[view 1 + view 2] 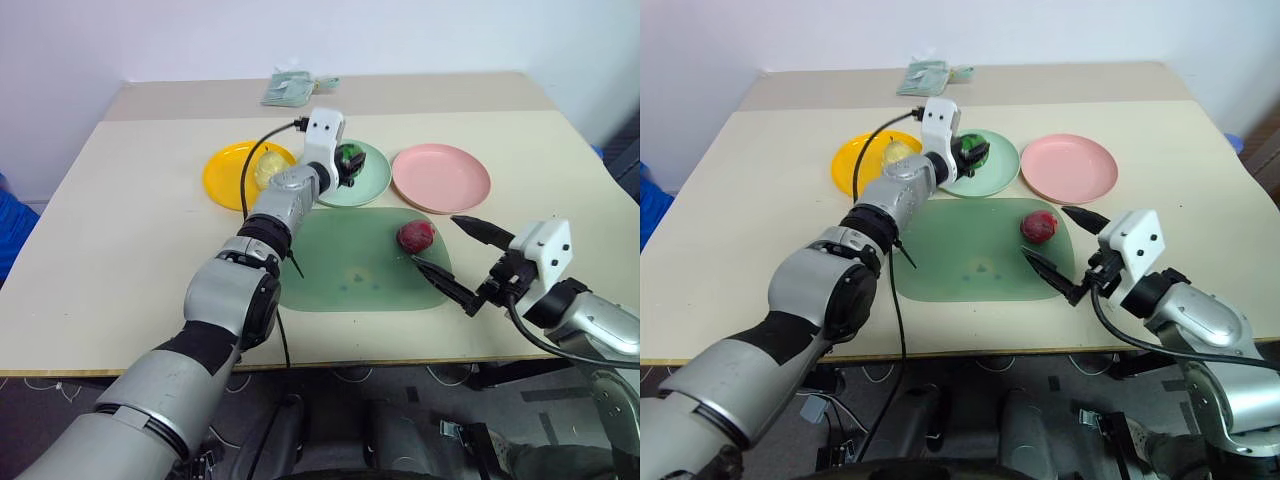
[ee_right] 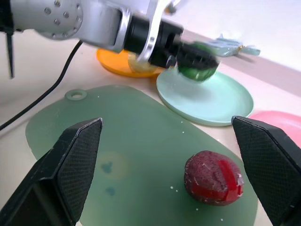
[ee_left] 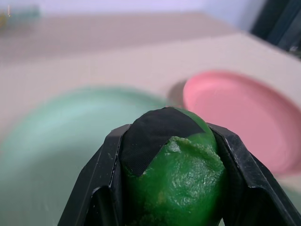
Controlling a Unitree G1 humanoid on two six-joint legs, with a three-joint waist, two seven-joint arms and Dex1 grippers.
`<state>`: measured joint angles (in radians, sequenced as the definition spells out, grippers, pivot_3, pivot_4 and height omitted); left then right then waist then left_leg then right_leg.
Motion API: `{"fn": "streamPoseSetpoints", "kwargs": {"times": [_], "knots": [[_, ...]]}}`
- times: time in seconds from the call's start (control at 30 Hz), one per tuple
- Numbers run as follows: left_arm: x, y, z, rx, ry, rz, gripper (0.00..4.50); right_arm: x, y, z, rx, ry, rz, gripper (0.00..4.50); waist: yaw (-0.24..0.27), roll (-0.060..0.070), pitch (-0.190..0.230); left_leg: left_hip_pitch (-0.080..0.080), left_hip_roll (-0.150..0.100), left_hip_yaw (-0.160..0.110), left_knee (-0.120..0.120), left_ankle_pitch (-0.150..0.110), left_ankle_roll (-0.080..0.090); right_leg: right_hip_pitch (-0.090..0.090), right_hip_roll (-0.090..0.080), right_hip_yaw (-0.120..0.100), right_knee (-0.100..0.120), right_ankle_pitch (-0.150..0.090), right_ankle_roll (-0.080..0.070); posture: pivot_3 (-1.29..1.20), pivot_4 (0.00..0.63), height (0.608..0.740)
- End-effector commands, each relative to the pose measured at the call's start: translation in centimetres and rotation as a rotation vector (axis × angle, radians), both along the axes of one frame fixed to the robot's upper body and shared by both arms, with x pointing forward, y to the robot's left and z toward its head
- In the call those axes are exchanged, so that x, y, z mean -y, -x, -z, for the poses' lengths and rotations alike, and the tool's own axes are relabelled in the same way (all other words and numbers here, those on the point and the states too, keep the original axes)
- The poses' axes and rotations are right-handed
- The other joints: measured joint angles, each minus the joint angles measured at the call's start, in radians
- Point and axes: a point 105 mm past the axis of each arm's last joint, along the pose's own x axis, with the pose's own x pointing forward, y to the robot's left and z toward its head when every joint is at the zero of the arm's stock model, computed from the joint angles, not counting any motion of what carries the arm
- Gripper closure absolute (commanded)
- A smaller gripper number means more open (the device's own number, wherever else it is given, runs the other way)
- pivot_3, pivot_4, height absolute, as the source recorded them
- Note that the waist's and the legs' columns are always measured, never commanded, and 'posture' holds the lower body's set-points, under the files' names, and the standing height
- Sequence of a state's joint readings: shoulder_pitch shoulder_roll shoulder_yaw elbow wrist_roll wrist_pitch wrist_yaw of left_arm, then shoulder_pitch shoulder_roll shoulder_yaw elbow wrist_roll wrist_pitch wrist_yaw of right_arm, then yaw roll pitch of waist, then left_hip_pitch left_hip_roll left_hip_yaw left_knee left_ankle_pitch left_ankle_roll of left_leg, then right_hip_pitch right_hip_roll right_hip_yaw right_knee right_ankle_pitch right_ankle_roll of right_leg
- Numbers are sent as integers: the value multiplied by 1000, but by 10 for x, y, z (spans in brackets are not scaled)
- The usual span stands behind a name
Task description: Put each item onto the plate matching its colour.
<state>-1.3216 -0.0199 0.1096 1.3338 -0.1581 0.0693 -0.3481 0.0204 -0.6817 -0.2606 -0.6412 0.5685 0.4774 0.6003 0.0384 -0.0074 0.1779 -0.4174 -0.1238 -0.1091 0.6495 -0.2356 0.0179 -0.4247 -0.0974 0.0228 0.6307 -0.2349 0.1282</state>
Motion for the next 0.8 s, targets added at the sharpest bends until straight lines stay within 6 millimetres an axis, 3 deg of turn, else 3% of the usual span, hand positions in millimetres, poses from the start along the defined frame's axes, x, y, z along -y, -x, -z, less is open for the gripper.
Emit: {"fn": "streamPoseSetpoints", "kwargs": {"times": [0.03,0.1,0.13,0.37,0.5,0.63,0.8], "knots": [[4,-2,-15,61,-21,-4,1375,-6,-1,-8,33,-7,-14,0,1,0,0,0,0,0,0,0,0,0,0,0,0,0,0,0,150,740],[2,-3,-14,62,-25,-22,351,-6,-3,-9,34,-7,-15,0,2,0,0,0,0,0,0,0,0,0,0,0,0,0,0,0,150,740],[1,-3,-16,65,-17,-25,57,-6,-3,-9,34,-9,-15,0,1,0,0,0,0,0,0,0,0,0,0,0,0,0,0,0,150,740],[-10,-5,-31,117,26,7,57,-7,-6,-6,24,-20,-12,0,-1,0,0,0,0,0,0,0,0,0,0,0,1,0,0,0,150,740],[-30,3,-43,227,81,94,57,-1,-20,-2,20,-30,68,0,-8,1,-1,0,0,0,0,1,-1,0,0,1,1,0,0,0,150,740],[-61,50,-33,282,118,220,57,2,-31,5,8,-30,106,0,-34,3,-2,1,1,1,-3,3,-5,-2,0,3,2,0,-1,0,150,740],[-115,112,-9,347,7,283,57,3,-41,17,-20,-14,106,0,-49,3,-2,1,1,1,-3,3,-6,-2,0,4,2,0,-1,0,150,740]]}}
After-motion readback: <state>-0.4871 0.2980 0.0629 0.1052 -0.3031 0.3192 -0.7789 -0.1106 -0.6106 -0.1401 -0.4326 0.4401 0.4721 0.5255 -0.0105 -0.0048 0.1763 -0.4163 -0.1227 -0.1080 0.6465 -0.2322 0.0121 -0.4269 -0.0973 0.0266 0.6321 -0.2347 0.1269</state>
